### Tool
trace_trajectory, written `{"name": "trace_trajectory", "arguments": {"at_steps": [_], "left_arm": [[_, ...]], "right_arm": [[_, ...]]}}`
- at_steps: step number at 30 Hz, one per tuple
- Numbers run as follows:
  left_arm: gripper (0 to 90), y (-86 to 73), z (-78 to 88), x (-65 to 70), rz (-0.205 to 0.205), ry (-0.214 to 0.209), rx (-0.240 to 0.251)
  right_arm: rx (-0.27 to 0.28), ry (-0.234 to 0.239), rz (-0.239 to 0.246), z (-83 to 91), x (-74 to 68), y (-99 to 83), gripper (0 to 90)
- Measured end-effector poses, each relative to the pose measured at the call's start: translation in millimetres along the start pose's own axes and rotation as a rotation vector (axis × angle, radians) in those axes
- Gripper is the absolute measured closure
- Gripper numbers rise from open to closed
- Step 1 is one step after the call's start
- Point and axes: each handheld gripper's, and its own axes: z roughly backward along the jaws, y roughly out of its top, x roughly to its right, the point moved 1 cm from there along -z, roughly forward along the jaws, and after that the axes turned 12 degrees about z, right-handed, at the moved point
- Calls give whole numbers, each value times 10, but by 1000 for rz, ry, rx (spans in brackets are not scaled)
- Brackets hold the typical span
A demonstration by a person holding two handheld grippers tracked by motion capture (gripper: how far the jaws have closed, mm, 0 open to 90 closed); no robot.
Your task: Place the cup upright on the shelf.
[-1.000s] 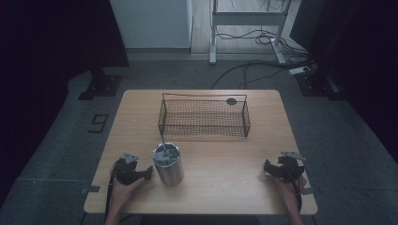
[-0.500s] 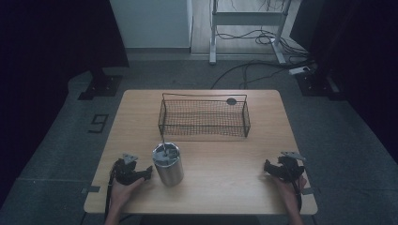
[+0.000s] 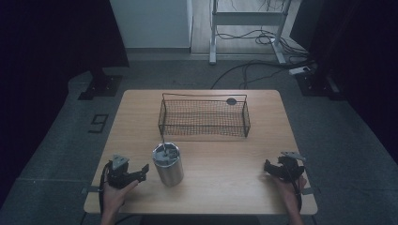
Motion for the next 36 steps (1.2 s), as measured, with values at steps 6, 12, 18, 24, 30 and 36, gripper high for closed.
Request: {"name": "trace_trajectory", "arguments": {"at_steps": [6, 12, 18, 24, 30, 36], "left_arm": [[77, 27, 163, 113, -13, -47, 11], [67, 77, 276, 245, -50, -84, 17], [51, 91, 365, 408, -88, -141, 7], [39, 94, 404, 485, -92, -188, 5], [26, 80, 397, 566, -108, -221, 0], [18, 66, 372, 636, -125, -243, -10]], "right_arm": [[0, 0, 0, 0, 0, 0, 58], [0, 0, 0, 0, 0, 0, 57], [0, 0, 0, 0, 0, 0, 58], [2, -1, -1, -1, 0, 0, 60], [2, -2, -2, 0, 1, -1, 62], [2, -2, -2, 0, 1, -1, 63]]}}
